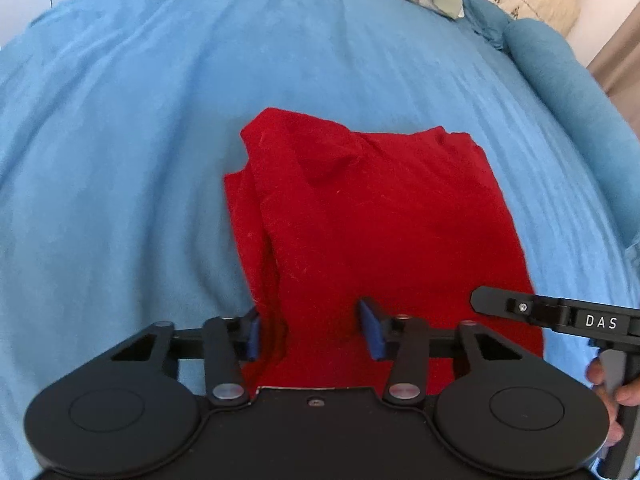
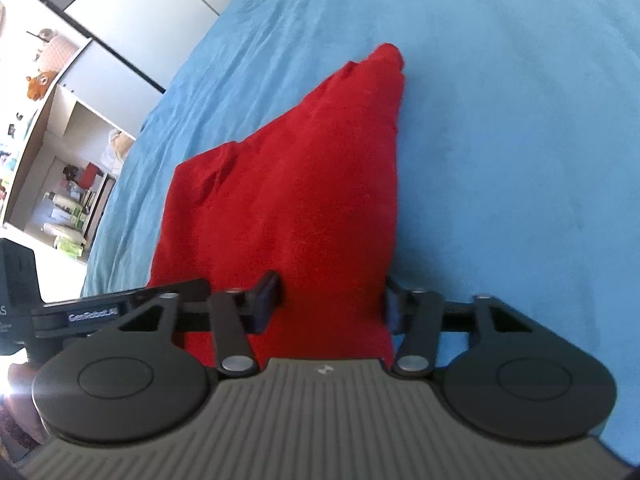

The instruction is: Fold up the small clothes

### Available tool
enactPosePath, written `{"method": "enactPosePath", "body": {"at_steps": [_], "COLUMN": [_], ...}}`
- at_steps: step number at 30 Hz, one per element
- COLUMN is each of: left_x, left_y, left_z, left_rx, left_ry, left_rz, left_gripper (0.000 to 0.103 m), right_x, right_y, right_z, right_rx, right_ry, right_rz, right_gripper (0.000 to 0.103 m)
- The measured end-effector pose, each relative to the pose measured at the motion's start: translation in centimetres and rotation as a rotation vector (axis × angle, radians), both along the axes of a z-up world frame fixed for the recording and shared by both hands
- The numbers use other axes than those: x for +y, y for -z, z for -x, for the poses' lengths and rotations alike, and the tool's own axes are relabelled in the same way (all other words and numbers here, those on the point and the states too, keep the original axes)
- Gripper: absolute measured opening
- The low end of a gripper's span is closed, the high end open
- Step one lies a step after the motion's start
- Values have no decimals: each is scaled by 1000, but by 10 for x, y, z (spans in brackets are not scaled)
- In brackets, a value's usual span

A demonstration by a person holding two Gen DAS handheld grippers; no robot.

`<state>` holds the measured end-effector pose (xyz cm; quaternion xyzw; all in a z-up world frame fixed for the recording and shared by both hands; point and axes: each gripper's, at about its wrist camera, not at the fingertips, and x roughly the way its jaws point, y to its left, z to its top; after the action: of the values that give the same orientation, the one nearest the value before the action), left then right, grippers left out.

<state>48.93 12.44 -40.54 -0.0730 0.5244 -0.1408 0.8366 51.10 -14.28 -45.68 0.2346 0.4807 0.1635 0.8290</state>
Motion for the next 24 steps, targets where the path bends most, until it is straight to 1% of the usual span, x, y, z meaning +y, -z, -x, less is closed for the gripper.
{"method": "enactPosePath", "body": {"at_steps": [1,2,5,7,11,14,17,21,24], "left_x": [-4,-6,-14,-15,-20,-39,-62,-95,-120], "left_y": [-2,-5,-13,-19,-39,-52,-59,-52,-31], "left_z": [2,5,8,12,28,47,70,95,106], "left_rx": [-9,-19,-49,-64,-77,-85,-82,-32,4], "left_ry": [0,3,9,7,6,32,52,67,105], "left_rz": [-19,-32,-71,-63,7,18,52,111,117], "left_gripper": [37,31,27,26,25,25,25,25,27], "right_x": [2,4,10,10,0,-17,-43,-83,-111], "right_y": [-4,-7,-19,-29,-48,-64,-81,-92,-83], "right_z": [1,1,5,9,20,38,64,102,127], "right_rx": [-12,-24,-62,-83,-108,-118,-117,-99,-71], "right_ry": [-8,-16,-37,-42,-32,-23,-13,0,17], "right_rz": [12,22,56,56,15,2,1,31,82], "right_gripper": [49,43,39,38,37,37,37,37,37]}}
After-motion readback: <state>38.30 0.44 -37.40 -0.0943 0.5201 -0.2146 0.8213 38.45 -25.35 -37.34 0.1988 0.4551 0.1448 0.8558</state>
